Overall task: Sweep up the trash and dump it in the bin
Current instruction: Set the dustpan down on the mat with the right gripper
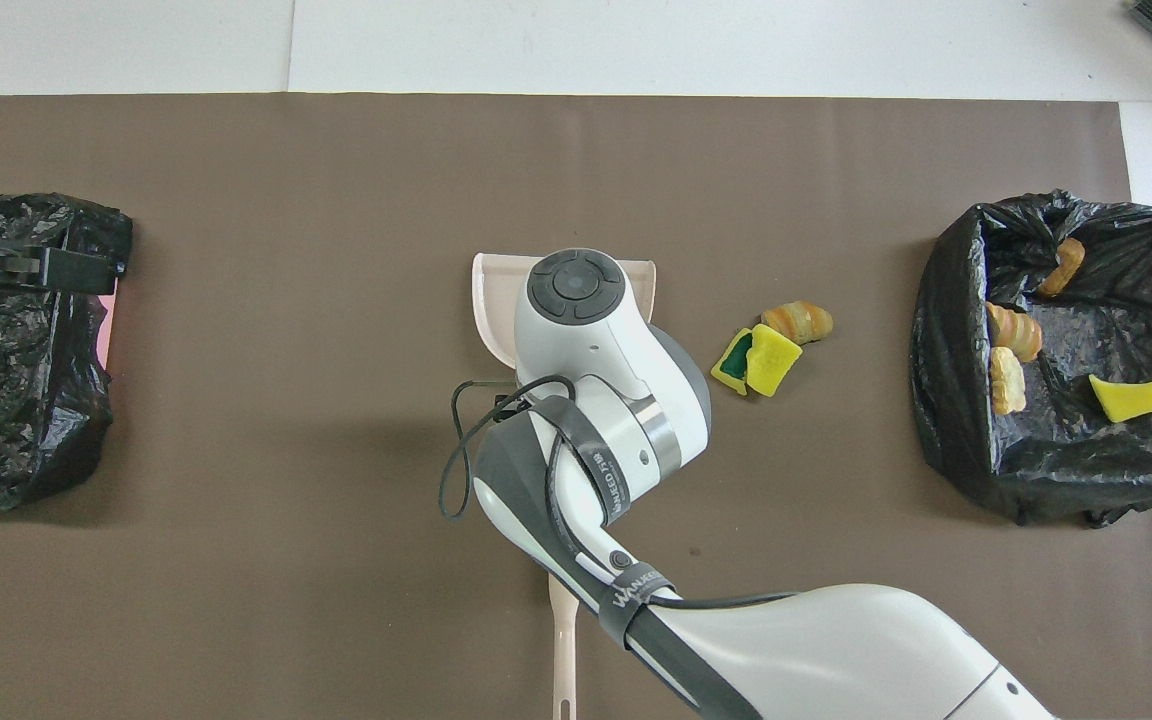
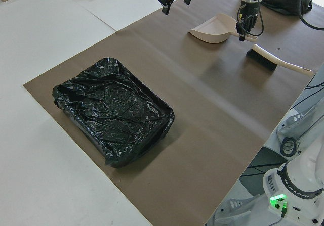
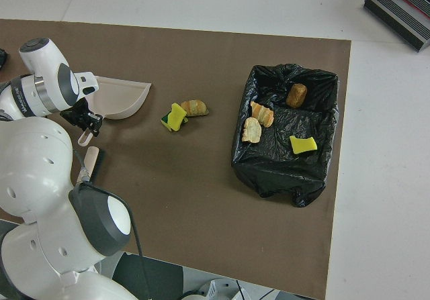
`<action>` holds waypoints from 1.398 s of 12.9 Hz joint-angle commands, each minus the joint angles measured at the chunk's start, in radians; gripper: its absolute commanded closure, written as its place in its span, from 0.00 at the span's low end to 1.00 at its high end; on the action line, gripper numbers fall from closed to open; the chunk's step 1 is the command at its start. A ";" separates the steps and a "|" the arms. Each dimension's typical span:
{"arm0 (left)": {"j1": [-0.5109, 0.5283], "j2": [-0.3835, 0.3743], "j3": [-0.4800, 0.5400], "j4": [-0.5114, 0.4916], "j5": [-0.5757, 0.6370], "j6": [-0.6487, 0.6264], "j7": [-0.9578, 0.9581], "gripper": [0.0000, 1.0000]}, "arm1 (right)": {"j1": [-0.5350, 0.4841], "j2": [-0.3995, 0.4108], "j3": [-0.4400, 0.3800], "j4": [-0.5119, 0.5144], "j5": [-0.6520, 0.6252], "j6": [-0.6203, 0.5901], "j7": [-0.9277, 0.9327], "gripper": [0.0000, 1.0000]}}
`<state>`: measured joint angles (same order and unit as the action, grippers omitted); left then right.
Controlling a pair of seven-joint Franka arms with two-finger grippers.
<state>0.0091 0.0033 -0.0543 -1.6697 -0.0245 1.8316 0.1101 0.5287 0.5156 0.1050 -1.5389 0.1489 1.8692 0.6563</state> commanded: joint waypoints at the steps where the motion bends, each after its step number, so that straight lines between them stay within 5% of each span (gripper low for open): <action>1: 0.012 0.003 -0.006 -0.012 0.006 0.029 0.013 0.00 | -0.006 0.001 0.002 0.026 -0.015 0.002 0.022 0.00; 7: -0.003 0.015 -0.009 -0.034 0.005 0.067 0.000 0.00 | -0.019 -0.161 0.002 -0.035 -0.012 -0.081 0.019 0.00; 12: -0.078 0.096 -0.009 -0.022 0.005 0.176 -0.039 0.00 | 0.051 -0.360 0.002 -0.291 0.004 -0.044 0.066 0.00; 18: -0.256 0.298 -0.009 0.065 0.009 0.275 -0.260 0.00 | 0.174 -0.578 0.002 -0.694 0.090 0.272 0.148 0.00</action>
<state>-0.1798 0.2046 -0.0778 -1.6827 -0.0250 2.0886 -0.0692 0.6775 0.0582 0.1091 -2.0488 0.1851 2.0139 0.7921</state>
